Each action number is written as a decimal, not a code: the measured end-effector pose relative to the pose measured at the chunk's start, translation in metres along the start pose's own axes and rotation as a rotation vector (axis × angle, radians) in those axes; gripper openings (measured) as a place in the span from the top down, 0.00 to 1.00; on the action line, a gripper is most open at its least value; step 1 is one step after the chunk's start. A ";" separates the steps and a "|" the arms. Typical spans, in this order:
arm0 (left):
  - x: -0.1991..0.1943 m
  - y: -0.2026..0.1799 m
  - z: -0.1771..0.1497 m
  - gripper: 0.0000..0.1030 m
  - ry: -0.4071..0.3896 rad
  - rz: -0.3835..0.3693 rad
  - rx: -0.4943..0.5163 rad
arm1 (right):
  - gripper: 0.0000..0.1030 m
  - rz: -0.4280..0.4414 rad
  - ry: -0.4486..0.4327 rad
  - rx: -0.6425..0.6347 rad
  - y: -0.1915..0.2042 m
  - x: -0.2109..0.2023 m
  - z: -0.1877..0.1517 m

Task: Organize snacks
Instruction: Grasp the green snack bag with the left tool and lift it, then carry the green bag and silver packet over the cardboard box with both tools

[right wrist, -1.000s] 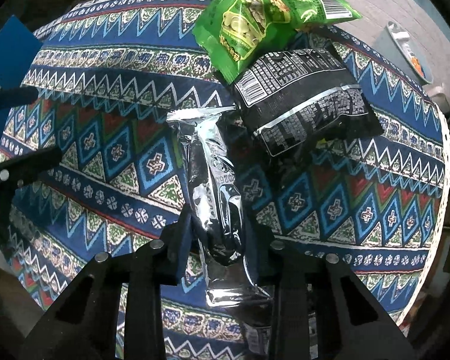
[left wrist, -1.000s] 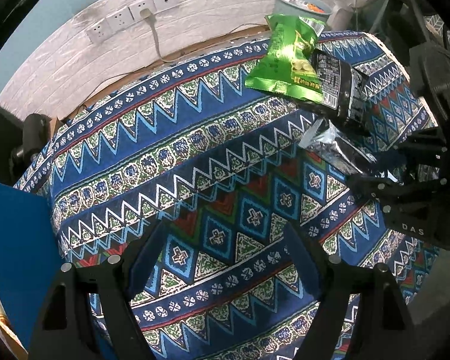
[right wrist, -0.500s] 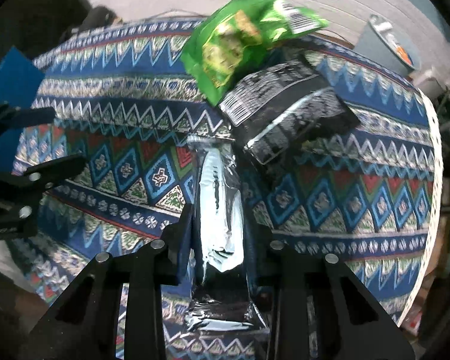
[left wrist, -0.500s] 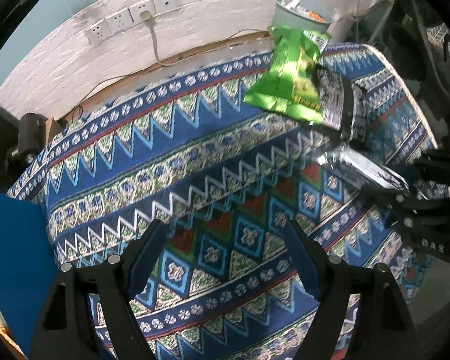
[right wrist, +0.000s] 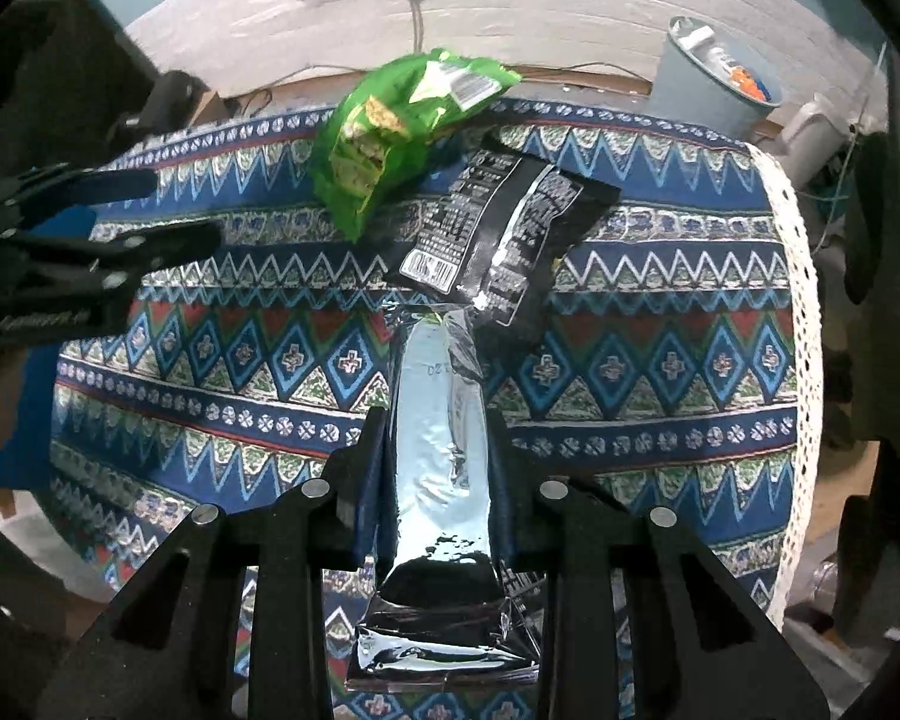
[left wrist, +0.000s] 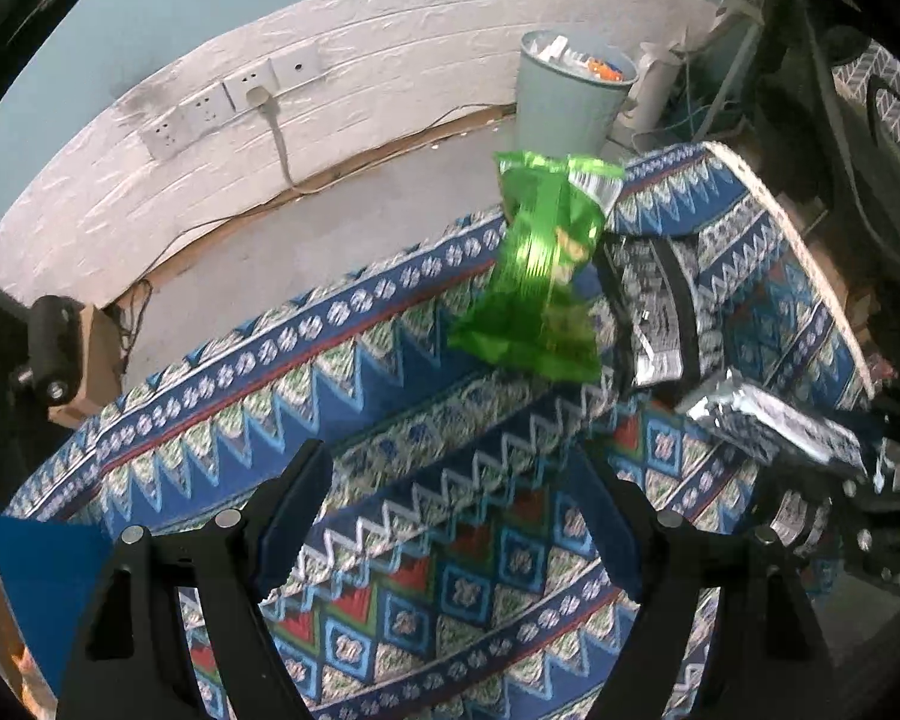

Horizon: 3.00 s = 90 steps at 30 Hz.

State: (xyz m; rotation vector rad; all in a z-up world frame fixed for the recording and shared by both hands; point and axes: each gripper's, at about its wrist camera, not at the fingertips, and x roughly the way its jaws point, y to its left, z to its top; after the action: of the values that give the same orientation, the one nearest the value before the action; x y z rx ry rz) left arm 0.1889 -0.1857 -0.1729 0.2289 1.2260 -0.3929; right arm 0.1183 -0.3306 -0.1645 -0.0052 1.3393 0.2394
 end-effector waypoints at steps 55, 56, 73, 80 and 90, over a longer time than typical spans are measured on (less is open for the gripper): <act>0.046 -0.030 0.028 0.60 -0.027 0.017 0.011 | 0.72 -0.111 -0.152 0.159 -0.047 -0.001 0.045; 0.041 -0.029 0.026 0.60 -0.031 0.018 0.012 | 0.72 -0.111 -0.155 0.155 -0.045 -0.003 0.045; -0.039 -0.007 -0.021 0.60 -0.047 0.047 -0.020 | 0.72 -0.093 -0.187 0.048 0.007 -0.037 0.037; -0.068 0.006 -0.045 0.60 -0.043 0.076 -0.035 | 0.72 -0.074 -0.208 0.001 0.036 -0.053 0.038; -0.118 0.027 -0.071 0.60 -0.084 0.097 -0.076 | 0.72 -0.035 -0.235 -0.074 0.082 -0.073 0.039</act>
State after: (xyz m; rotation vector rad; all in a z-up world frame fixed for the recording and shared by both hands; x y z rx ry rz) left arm 0.1055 -0.1146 -0.0858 0.2042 1.1404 -0.2686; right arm 0.1265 -0.2571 -0.0740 -0.0610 1.0955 0.2516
